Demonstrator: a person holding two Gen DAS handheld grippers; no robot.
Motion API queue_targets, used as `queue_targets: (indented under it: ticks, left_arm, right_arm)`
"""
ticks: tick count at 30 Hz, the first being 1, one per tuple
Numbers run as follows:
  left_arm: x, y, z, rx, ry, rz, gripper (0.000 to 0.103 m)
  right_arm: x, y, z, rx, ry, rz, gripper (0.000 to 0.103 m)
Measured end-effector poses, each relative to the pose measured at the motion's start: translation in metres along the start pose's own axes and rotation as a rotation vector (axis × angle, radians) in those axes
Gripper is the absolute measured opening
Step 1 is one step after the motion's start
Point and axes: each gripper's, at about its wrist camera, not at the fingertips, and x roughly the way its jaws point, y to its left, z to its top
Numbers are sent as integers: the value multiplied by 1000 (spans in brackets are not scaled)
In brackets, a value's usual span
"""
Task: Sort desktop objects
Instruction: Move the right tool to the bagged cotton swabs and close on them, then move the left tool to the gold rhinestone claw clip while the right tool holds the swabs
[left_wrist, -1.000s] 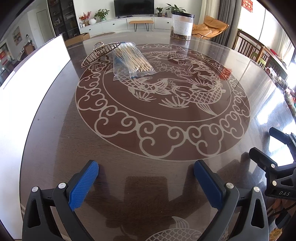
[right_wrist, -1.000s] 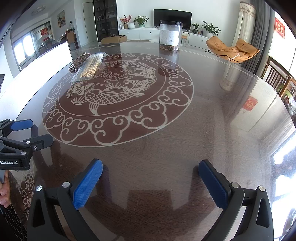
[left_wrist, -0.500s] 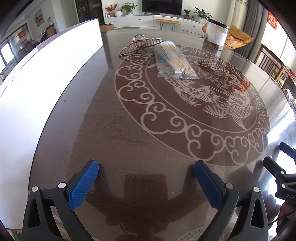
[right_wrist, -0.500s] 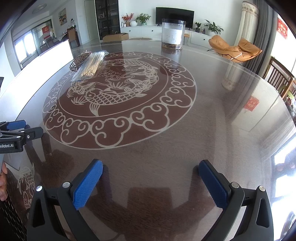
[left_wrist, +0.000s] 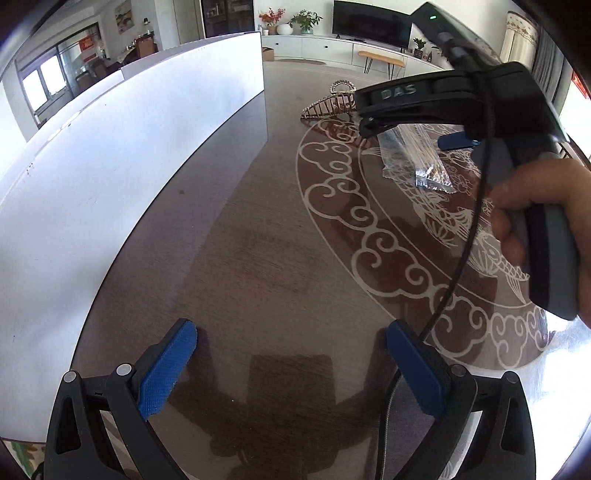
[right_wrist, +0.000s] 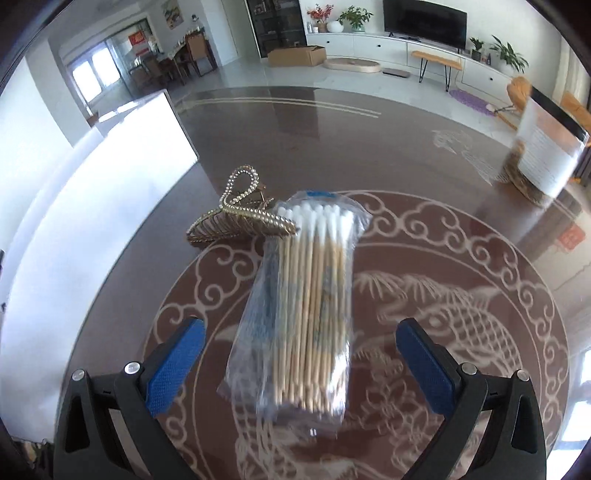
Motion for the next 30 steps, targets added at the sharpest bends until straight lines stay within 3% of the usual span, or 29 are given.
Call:
queue_targets:
  ticks: [3, 5, 7, 8, 12, 16, 18, 21, 23, 25, 27, 30]
  left_arm:
    - [2, 0, 1, 0, -9, -2, 103]
    - [3, 0, 3, -1, -12, -1, 103]
    - [4, -1, 3, -13, -14, 5, 103]
    - [4, -1, 3, -16, -13, 8, 103]
    - [4, -2, 3, 1, 3, -3, 103]
    - [3, -4, 5, 20, 50, -16, 103]
    - [-2, -5, 6, 8, 69, -70, 103]
    - [-19, -8, 7, 11, 5, -158, 103]
    - [-30, -10, 3, 21, -25, -167, 103]
    - [-29, -9, 5, 11, -26, -160, 103]
    - [-25, -4, 7, -18, -12, -143, 103]
    - [-18, 7, 11, -80, 7, -104, 103]
  right_arm:
    - [18, 10, 9, -28, -4, -53, 101]
    - [12, 7, 6, -16, -46, -76, 77]
    - [4, -5, 0, -5, -70, -77, 42]
    - [-2, -15, -4, -4, -69, -80, 38]
    - [-25, -47, -37, -21, -68, -111, 38]
    - [-65, -83, -103, 20, -97, -145, 38]
    - [-87, -92, -140, 17, -109, -157, 38]
    - [-115, -100, -185, 5, -109, -161, 38]
    - [-127, -101, -203, -8, -89, -193, 48]
    - [-130, -106, -209, -41, -46, -240, 88]
    - [-147, -96, -209, -95, -80, -263, 90]
    - [-161, -77, -173, -193, -137, -278, 91]
